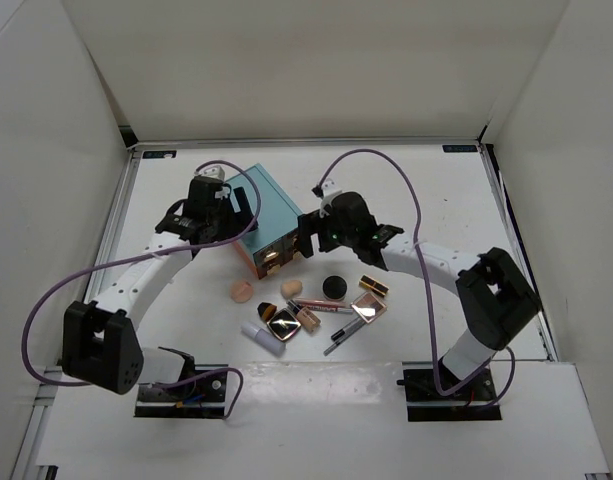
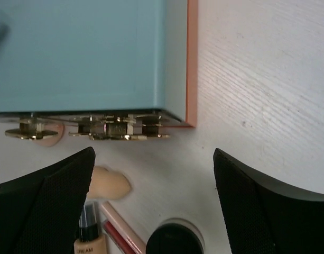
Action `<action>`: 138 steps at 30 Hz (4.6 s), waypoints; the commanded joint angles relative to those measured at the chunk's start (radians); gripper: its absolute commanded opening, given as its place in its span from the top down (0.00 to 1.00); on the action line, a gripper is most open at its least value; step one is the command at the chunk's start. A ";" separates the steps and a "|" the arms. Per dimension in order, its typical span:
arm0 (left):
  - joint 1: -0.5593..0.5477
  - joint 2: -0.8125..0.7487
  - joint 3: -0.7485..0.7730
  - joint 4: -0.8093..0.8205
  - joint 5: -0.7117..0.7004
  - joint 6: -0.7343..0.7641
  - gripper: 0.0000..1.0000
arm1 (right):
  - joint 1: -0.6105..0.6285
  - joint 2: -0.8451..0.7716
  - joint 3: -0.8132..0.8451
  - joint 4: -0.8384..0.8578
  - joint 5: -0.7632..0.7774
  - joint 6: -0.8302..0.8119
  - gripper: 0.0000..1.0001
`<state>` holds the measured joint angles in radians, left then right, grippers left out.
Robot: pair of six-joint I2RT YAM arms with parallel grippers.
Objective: Organize the makeup
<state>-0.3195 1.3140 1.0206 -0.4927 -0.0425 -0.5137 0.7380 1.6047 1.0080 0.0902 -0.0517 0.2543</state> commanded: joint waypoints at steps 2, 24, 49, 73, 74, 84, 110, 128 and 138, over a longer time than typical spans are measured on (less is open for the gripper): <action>-0.006 0.014 -0.010 0.071 0.036 -0.031 0.07 | 0.017 0.058 0.075 0.121 -0.011 0.000 0.11; -0.012 0.254 0.127 0.100 -0.010 -0.051 0.31 | -0.103 0.249 0.316 0.072 -0.103 0.000 0.70; -0.015 0.229 0.151 0.088 -0.022 -0.036 0.20 | -0.143 -0.200 -0.089 -0.127 -0.050 -0.113 0.57; -0.018 -0.350 -0.175 -0.259 -0.122 -0.141 0.02 | 0.127 -0.310 -0.223 -0.287 0.306 -0.015 0.02; -0.018 -0.363 -0.189 -0.262 -0.120 -0.152 0.02 | 0.136 -0.301 -0.238 -0.267 0.322 -0.012 0.03; -0.016 -0.387 -0.218 -0.274 -0.138 -0.184 0.02 | 0.188 -0.132 -0.244 -0.121 0.423 0.083 0.07; -0.015 -0.332 -0.185 -0.256 -0.099 -0.114 0.02 | 0.268 -0.325 -0.109 -0.241 0.396 0.004 0.64; -0.018 -0.334 -0.189 -0.155 0.088 0.029 0.02 | 0.041 -0.108 0.199 -0.127 0.316 -0.214 0.64; -0.020 -0.256 -0.179 -0.152 0.147 0.104 0.02 | 0.011 -0.023 0.185 -0.151 0.251 -0.199 0.47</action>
<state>-0.3351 1.0397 0.8017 -0.6556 0.0608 -0.4534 0.7490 1.5677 1.1797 -0.0803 0.2314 0.0677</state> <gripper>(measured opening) 0.984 0.671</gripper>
